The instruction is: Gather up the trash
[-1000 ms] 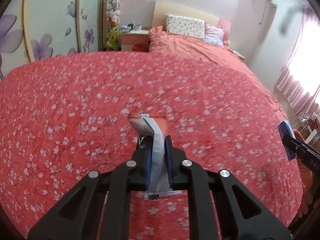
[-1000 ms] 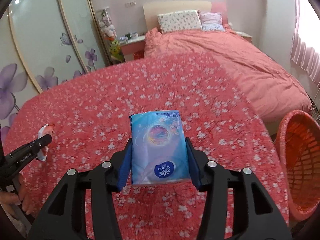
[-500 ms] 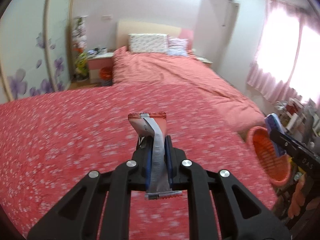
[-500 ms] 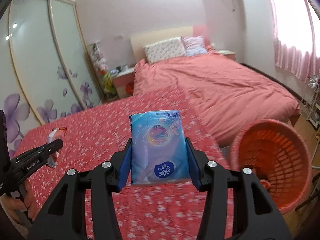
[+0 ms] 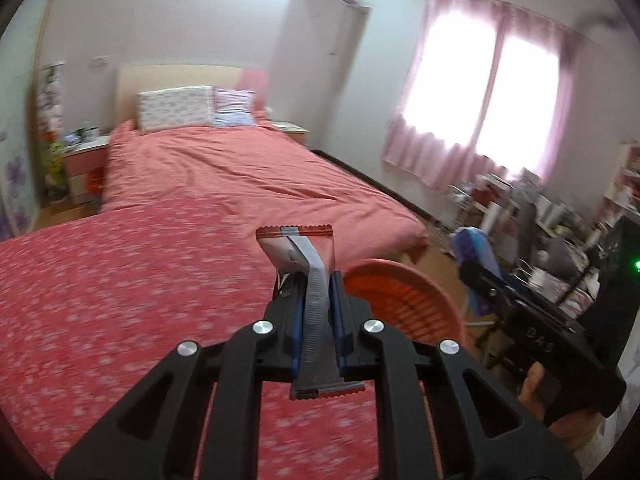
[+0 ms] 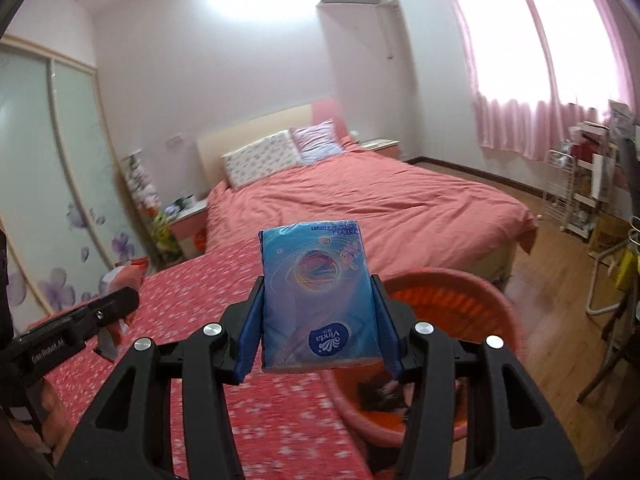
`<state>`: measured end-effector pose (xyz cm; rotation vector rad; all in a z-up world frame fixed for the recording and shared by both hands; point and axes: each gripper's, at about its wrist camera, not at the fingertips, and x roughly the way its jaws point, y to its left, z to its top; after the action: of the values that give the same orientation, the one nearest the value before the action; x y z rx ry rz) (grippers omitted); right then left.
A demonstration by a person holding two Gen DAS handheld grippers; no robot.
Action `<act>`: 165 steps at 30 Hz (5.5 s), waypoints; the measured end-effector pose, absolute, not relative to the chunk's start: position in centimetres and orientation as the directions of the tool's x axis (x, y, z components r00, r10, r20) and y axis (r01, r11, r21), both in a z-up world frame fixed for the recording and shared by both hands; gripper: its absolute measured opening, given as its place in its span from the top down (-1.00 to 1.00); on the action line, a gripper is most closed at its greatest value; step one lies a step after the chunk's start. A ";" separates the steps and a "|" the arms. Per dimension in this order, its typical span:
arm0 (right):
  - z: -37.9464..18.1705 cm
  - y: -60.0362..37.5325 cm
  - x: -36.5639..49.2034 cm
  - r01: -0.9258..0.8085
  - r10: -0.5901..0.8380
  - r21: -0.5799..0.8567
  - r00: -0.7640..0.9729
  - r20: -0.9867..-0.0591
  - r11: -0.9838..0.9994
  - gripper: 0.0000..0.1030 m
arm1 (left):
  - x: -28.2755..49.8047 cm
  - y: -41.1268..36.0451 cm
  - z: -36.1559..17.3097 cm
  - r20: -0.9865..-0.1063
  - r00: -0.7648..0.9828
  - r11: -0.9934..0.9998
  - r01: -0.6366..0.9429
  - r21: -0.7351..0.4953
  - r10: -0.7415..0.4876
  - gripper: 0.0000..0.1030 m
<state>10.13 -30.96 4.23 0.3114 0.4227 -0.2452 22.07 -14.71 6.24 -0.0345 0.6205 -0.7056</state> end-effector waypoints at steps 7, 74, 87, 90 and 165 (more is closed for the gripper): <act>2.5 -35.2 10.0 0.367 -0.204 0.304 0.867 -0.455 0.879 0.03 | 22.8 -21.5 3.6 -0.551 0.490 0.700 0.662 -0.268 -0.675 0.74; 1.0 -21.6 -3.9 0.560 -0.529 -0.045 0.751 -0.394 0.827 -0.96 | 1.6 -2.5 2.0 -0.449 0.891 0.997 0.081 0.004 -0.071 -0.92; -0.4 -20.7 -4.2 0.543 -0.513 -0.068 0.734 -0.446 0.837 -0.96 | 1.2 -2.3 0.3 -0.500 0.863 0.997 0.067 -0.027 -0.072 -0.92; -0.6 -20.8 -4.2 0.540 -0.510 -0.071 0.731 -0.454 0.838 -0.96 | 1.2 -2.3 0.0 -0.509 0.858 0.997 0.067 -0.030 -0.073 -0.92; -0.8 -20.6 -3.8 0.534 -0.499 -0.071 0.724 -0.476 0.843 -0.96 | 1.0 -2.8 -0.2 -0.514 0.855 0.998 0.058 -0.032 -0.067 -0.92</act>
<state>-3.84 -20.58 -0.76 0.0730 0.5035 -0.5704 0.97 -2.77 -0.25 -0.0156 0.5404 -0.0657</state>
